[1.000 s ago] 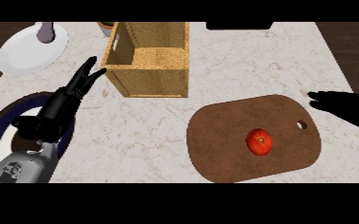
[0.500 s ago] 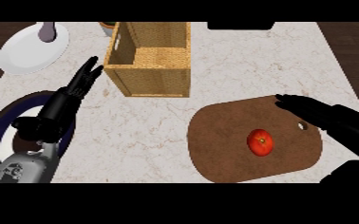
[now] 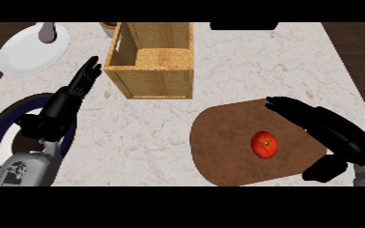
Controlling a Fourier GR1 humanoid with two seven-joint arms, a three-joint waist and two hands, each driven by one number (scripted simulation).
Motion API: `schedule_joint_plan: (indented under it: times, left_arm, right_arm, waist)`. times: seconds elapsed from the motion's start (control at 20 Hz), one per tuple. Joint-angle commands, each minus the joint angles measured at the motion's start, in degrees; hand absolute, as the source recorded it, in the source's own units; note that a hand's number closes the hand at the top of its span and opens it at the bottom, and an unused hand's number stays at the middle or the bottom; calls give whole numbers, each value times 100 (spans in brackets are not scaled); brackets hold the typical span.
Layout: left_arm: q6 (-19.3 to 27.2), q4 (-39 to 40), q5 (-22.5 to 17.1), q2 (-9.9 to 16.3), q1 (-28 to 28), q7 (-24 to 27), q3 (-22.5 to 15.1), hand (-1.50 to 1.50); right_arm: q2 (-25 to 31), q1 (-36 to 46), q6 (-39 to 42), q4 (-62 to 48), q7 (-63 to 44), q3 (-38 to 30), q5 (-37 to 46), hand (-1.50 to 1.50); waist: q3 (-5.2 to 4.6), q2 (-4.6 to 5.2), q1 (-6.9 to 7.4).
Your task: Pick the tomato from the cutting board and place it in the basket
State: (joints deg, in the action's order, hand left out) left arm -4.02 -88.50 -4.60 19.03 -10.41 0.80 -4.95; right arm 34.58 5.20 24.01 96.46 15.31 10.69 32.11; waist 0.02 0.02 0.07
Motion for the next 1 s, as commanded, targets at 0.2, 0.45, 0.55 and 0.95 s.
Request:
schedule_joint_plan:
  times: [0.2, 0.45, 0.55, 0.95]
  left_arm:
    - [-522, 274, -46, 32, -113, 85, 515, 0]
    - [-297, 153, 322, -409, -116, -7, 369, 0]
    - [-180, -204, 493, -504, -170, -425, 236, 0]
    - [-416, -389, 630, -667, 291, -202, 316, 0]
  right_arm:
    - [-610, -124, -111, -280, 555, 41, 502, -150]
    - [-799, 50, 697, 421, -83, -176, 377, -150]
    - [-489, -445, 309, 164, 744, -458, 569, -150]
    - [-895, -236, 381, 141, 371, -201, 1411, -150]
  waist:
    - [-2, -1, -7]
    - [-3, -4, -19]
    - [-1, -7, -30]
    - [-2, -5, -4]
